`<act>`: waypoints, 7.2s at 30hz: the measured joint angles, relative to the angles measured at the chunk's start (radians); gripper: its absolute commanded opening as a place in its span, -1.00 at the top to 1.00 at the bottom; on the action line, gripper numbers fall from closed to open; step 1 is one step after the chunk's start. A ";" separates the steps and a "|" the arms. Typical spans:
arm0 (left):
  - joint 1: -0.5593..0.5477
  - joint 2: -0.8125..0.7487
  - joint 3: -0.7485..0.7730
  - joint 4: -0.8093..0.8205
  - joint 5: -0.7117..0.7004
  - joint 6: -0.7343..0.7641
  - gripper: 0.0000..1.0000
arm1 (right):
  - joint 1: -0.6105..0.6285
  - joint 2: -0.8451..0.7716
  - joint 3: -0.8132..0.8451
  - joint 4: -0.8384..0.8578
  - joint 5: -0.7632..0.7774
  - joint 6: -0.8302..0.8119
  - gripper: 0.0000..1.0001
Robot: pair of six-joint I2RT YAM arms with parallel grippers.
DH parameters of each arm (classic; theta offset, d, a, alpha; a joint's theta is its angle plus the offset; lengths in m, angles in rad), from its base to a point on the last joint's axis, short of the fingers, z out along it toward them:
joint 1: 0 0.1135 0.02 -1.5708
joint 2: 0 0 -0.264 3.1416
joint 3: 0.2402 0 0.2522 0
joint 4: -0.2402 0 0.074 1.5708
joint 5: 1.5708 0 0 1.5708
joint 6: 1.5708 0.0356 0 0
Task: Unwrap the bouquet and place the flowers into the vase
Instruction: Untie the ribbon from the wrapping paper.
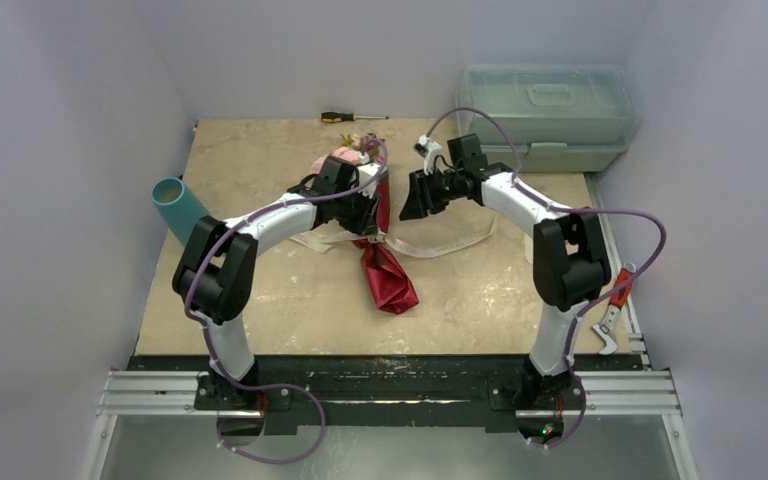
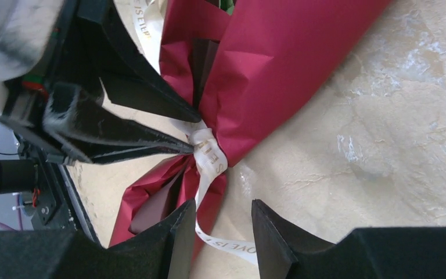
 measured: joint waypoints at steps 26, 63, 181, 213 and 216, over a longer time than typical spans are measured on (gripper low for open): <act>0.008 -0.001 -0.012 0.025 0.019 -0.011 1.00 | 0.125 0.164 0.055 0.072 0.000 0.057 0.18; 0.062 -0.005 -0.043 0.041 0.084 -0.035 1.00 | 0.134 0.182 0.051 0.108 0.008 0.105 1.00; 0.231 -0.073 -0.154 0.031 0.163 -0.001 1.00 | 0.085 0.072 0.010 -0.070 0.098 -0.092 0.00; 0.229 -0.073 -0.154 0.053 0.164 -0.009 1.00 | 0.130 0.133 0.101 -0.040 0.045 -0.070 1.00; 0.229 -0.073 -0.156 0.051 0.159 -0.008 1.00 | 0.065 0.053 0.059 -0.082 0.053 -0.114 1.00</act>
